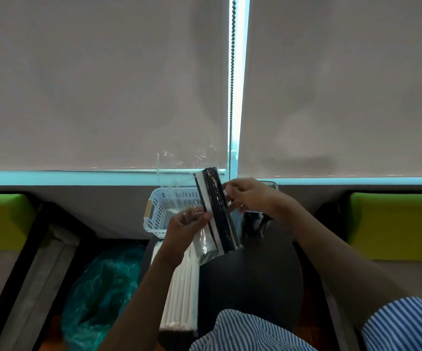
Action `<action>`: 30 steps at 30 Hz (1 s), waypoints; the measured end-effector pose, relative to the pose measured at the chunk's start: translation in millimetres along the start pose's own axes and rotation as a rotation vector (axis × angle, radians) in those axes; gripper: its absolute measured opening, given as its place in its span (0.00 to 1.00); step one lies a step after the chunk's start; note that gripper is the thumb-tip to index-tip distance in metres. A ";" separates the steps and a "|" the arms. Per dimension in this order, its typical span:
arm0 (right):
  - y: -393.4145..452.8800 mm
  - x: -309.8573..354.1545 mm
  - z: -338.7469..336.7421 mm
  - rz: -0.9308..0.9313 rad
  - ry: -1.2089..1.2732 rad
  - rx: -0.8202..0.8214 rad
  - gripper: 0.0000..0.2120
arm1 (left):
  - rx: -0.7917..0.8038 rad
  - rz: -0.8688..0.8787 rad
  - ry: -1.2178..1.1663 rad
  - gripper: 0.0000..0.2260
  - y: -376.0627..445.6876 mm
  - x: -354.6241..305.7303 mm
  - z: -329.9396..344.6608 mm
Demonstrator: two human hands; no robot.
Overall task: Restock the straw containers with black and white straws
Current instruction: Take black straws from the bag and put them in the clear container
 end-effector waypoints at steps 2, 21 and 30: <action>0.4 2.6 3.5 -0.078 -0.076 -0.067 0.07 | 0.000 -0.004 0.006 0.15 1.7 -8.5 0.6; -8.4 16.1 16.4 -0.281 -0.229 -0.305 0.06 | -0.144 0.073 -0.013 0.10 -0.7 -22.9 3.0; -32.6 107.3 -17.9 -0.763 -0.331 -0.664 0.06 | -0.044 0.099 0.133 0.15 -5.8 -18.2 4.0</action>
Point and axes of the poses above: each hand's wrist, its own y-axis towards the middle knuckle, its own z-axis out of the palm, x = y × z, the point moved 5 cm from there along y, towards the middle knuckle, and after that the axes turned 2 degrees about -x, right-handed, at the moved point
